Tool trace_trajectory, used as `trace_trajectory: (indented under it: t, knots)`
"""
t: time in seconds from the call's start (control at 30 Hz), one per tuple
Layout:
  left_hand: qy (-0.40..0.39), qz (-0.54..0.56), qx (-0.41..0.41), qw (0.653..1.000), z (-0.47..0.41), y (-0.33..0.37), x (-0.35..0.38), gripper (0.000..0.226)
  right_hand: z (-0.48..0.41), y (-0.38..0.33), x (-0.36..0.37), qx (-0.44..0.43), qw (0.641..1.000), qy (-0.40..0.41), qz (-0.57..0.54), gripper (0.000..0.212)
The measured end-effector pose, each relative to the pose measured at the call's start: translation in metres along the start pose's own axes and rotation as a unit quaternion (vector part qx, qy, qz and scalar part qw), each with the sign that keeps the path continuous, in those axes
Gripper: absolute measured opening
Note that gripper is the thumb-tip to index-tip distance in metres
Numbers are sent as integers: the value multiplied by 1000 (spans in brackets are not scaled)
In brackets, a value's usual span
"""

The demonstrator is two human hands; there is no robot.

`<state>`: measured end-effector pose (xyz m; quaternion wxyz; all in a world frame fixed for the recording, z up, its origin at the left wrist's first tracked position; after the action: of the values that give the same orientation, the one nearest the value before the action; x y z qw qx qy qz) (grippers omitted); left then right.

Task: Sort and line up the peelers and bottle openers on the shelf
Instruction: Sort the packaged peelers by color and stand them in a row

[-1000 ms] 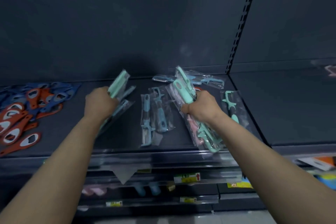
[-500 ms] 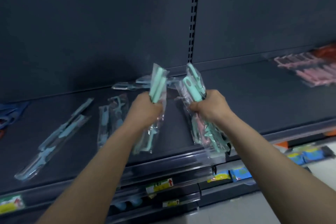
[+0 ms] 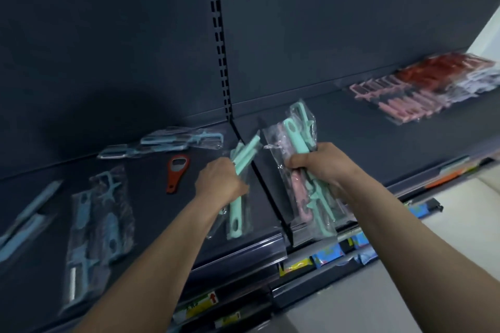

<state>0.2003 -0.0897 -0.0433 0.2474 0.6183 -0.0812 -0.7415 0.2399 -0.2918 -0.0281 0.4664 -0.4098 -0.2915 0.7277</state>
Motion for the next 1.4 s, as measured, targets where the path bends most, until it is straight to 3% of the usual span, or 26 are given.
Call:
trace_trajectory:
  t: [0.2, 0.33, 0.47, 0.63, 0.7, 0.8, 0.9, 0.97, 1.13, 1.2, 1.3, 1.4]
  knots:
    - [57, 127, -85, 987, 5, 8, -6, 23, -25, -2, -21, 1, 996, -87, -15, 18]
    - [101, 313, -77, 941, 4, 52, -1, 15, -41, 2, -46, 6, 992, -128, -20, 34]
    - [32, 463, -60, 884, -8, 108, 32, 14, -53, 2, -73, -6, 991, -127, 34, 61]
    - [-23, 522, -55, 851, -32, 148, 66, 34, -70, 5, -92, 7, 992, -117, 46, 73]
    - [-44, 536, -54, 842, -44, 154, 73, 37, -78, 7, -98, 27, 992, -124, 9, 67]
    - [-86, 577, -38, 811, -60, 166, 76, 34, -88, 3, -106, 50, 987, -139, -56, 41]
    - [-135, 611, -8, 780, -76, 180, 77, 46, -97, -6, -112, 49, 981, -152, -113, 16]
    - [-172, 617, 13, 767, -85, 189, 79, 50, -102, -9, -116, 53, 975, -160, -142, 12]
    - [-210, 599, 26, 773, -102, 203, 84, 51, -115, -13, -130, 57, 979, -139, -135, 24]
    - [-198, 594, 21, 780, -109, 205, 85, 55, -123, -15, -141, 50, 988, -106, -97, 50]
    - [-137, 590, -14, 795, -123, 200, 83, 51, -136, -17, -163, 44, 996, -40, 70, 90]
    - [-65, 574, -52, 815, -135, 196, 77, 36, -154, -22, -172, 26, 995, -35, 91, 76]
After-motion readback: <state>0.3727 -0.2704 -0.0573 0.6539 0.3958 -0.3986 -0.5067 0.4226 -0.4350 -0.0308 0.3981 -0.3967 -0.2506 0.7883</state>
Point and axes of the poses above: each hand's wrist, its own z-axis away from the middle knuckle, its own x-axis out of the palm, y = z × x, the point moved 7 cm from there along -z, towards the middle knuckle, and after that the axes turned 8 degrees about x, right-handed, at the moved point
